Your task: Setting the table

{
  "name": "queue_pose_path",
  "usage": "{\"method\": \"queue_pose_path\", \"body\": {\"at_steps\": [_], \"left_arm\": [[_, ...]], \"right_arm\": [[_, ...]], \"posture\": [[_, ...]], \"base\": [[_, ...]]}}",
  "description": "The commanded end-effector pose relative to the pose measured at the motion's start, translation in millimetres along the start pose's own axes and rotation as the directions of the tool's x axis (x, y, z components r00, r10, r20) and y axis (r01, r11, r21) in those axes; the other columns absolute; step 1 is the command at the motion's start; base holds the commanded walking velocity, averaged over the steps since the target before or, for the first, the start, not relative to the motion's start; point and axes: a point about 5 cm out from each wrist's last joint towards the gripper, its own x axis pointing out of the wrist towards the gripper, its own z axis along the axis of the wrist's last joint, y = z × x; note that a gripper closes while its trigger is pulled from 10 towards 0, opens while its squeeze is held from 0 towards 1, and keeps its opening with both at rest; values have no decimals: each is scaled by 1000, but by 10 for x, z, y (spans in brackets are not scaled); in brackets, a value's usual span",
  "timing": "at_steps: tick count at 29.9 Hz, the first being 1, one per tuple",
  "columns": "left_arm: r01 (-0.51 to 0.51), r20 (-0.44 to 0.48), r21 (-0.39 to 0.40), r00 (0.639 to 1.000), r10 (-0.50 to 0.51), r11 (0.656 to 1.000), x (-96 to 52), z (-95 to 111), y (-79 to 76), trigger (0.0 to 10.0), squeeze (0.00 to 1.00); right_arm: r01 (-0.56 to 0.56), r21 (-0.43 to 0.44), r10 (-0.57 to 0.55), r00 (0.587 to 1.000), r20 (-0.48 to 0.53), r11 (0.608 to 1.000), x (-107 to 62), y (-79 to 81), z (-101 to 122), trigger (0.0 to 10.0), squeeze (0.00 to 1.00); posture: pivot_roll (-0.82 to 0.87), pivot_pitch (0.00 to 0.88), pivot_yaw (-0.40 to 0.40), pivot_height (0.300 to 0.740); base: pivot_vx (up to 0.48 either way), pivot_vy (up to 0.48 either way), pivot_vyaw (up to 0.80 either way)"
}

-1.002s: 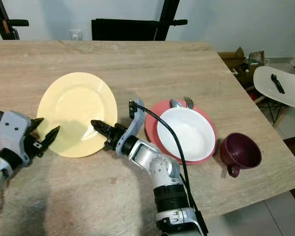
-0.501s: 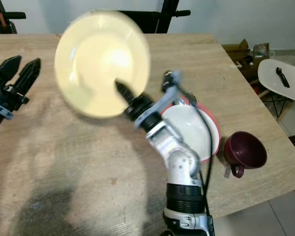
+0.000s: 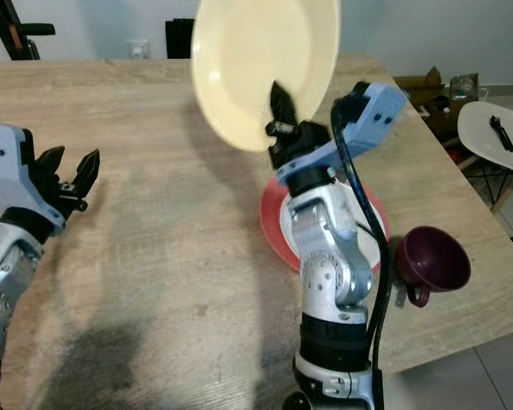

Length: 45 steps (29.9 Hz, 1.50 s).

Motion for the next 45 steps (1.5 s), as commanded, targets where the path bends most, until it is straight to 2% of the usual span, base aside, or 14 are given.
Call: {"method": "queue_pose_path", "body": {"at_steps": [1,6,16,19,45], "left_arm": [[14,-9,-16,1000,-14,1000,-20,-12,-73,10000,0],[27,4,19,1000,-27,999,-9,-34,-164,10000,0],[30,-2,48,1000,-30,998,24,-39,-185,10000,0],[61,1,61,998,-61,996,5,-37,-231,10000,0],[71,-15,70,997,-70,995,5,-62,-217,10000,0]], "right_arm": [[24,-9,-24,1000,13,1000,-17,-41,14,10000,0],[37,-38,-36,999,18,999,-31,-51,-1,10000,0],[87,-70,-84,996,36,994,-33,-132,-17,10000,0],[103,-76,-102,995,22,992,-51,-185,-53,10000,0],[117,-89,-119,993,-11,989,-100,-231,-176,10000,0]], "posture": [[4,118,-10,740],[-1,100,-10,740],[-15,97,-8,740],[-15,98,-7,740],[-22,114,0,740]], "base": [[0,0,0],[0,0,0],[0,0,0],[-368,0,0],[-346,0,0]]}}
